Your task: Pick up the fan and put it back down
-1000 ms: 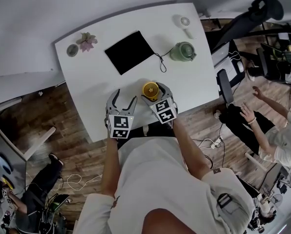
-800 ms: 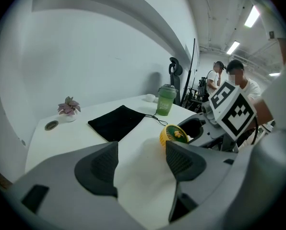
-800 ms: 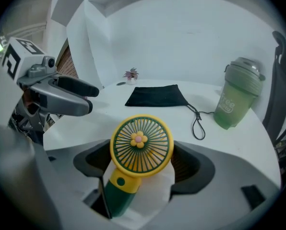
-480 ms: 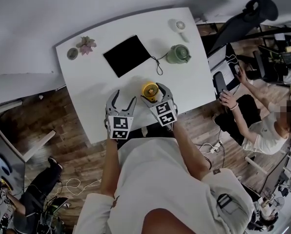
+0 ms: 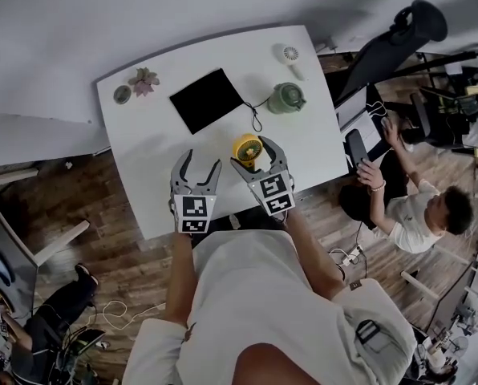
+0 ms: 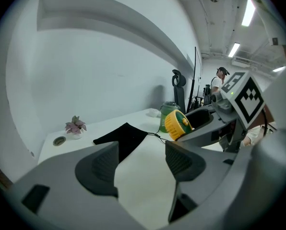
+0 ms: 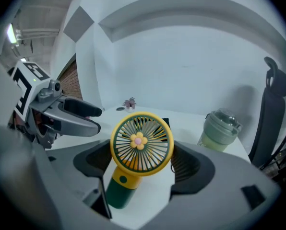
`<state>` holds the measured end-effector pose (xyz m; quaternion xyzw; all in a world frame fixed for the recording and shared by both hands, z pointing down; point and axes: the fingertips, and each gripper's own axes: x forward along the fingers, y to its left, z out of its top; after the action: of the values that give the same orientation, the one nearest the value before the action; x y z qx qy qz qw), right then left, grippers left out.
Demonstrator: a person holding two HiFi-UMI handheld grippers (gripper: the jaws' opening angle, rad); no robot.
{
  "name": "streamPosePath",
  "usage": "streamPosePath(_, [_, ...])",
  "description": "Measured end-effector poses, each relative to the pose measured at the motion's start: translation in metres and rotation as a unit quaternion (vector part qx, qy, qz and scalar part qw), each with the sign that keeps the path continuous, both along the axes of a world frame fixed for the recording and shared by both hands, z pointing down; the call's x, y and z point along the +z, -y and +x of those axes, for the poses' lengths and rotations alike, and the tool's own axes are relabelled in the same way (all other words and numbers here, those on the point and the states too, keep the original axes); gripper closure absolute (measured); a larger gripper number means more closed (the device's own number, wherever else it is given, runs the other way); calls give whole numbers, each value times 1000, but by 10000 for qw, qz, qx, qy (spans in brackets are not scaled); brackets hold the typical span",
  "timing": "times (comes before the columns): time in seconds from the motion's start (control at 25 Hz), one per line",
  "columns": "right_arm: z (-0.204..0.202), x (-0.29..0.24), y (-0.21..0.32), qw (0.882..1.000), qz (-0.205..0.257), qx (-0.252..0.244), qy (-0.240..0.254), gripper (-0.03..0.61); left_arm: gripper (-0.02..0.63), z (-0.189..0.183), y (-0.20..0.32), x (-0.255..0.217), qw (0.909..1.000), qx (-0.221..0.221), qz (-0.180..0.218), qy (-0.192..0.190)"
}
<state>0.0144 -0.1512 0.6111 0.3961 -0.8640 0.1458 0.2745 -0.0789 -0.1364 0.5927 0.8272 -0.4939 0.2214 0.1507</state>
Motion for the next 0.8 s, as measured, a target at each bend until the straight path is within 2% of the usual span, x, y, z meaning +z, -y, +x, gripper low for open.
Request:
streamPosePath(0.4, [3, -82, 7, 9957, 836, -108, 387, 190, 316, 0, 3, -59, 9971, -320, 684, -17])
streamPosePath(0.8, [16, -153, 3, 9855, 1549, -109, 688, 190, 313, -1, -1, -134, 9867, -564, 1525, -76])
